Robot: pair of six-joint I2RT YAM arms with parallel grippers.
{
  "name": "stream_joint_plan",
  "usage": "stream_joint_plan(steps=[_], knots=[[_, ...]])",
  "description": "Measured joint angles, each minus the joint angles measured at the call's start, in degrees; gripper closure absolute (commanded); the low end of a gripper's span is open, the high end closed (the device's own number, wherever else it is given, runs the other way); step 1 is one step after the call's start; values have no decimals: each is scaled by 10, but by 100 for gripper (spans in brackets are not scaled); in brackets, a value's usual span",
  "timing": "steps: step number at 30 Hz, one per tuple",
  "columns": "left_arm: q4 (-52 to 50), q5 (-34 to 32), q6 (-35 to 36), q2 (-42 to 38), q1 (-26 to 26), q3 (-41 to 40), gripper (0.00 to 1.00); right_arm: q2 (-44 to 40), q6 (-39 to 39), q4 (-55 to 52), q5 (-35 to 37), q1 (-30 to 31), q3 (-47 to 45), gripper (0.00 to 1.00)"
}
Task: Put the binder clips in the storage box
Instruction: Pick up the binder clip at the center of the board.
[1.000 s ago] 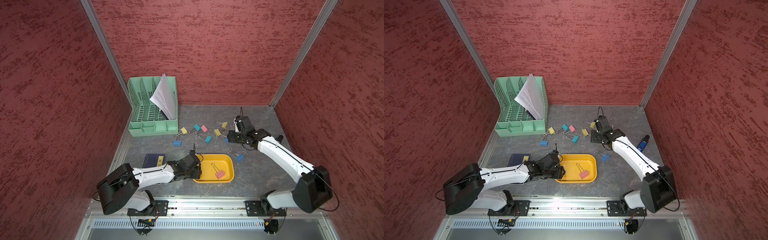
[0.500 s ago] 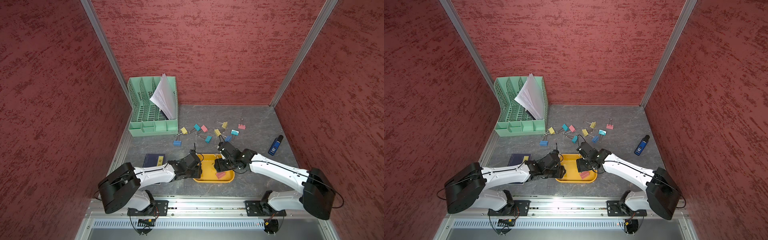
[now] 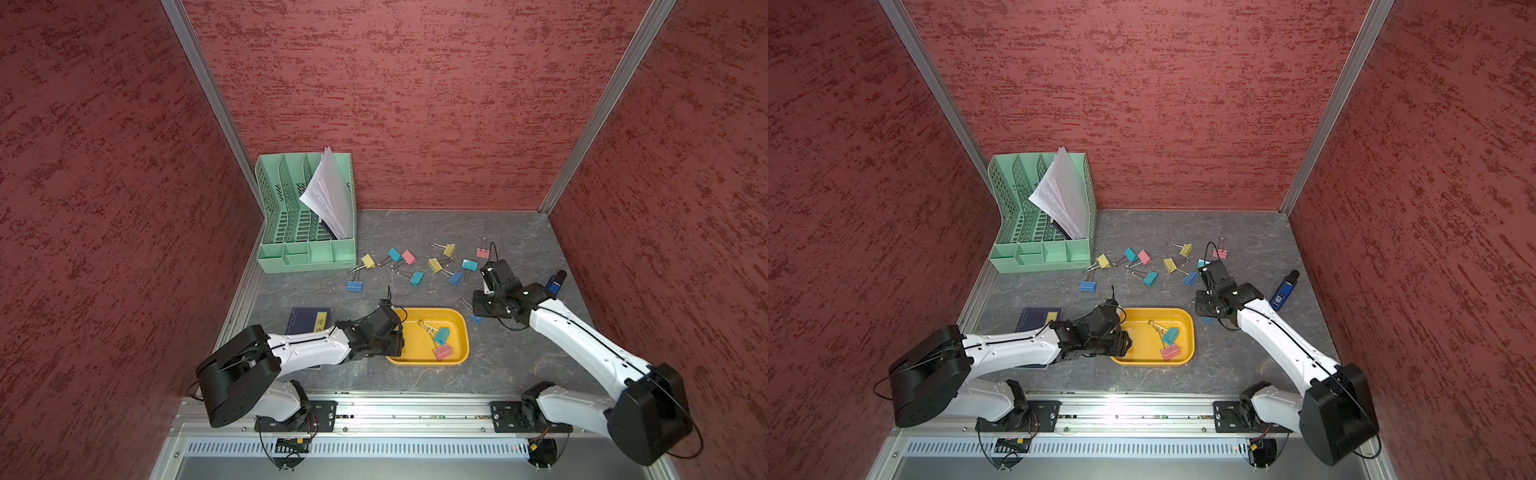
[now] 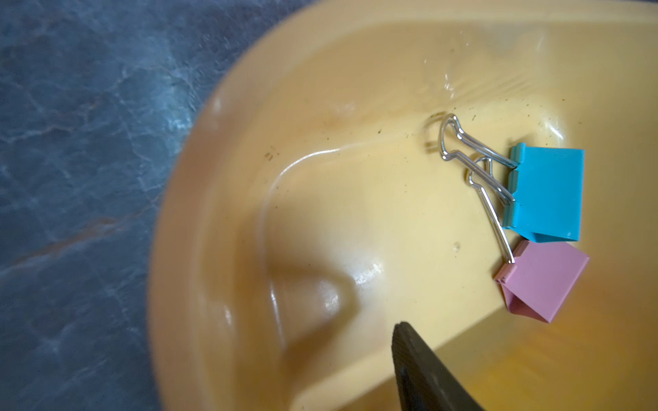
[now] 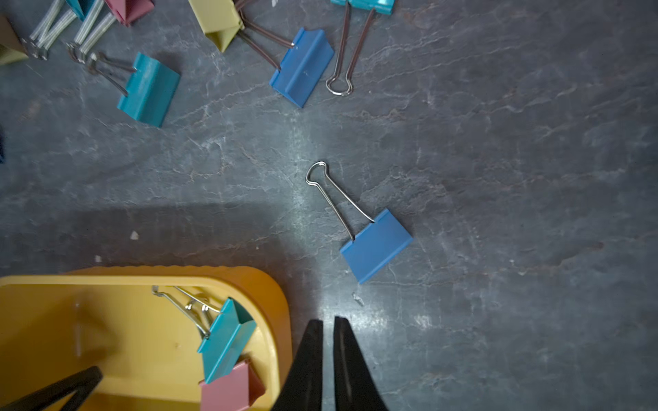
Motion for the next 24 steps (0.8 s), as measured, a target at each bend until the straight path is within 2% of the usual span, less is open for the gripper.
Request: stream_joint_plan(steps=[6, 24], knots=[[0, 2, 0, 0, 2, 0, 37, 117, -17, 38, -49, 0, 6, 94], [0, 2, 0, 0, 7, 0, 37, 284, -38, 67, -51, -14, 94, 88]])
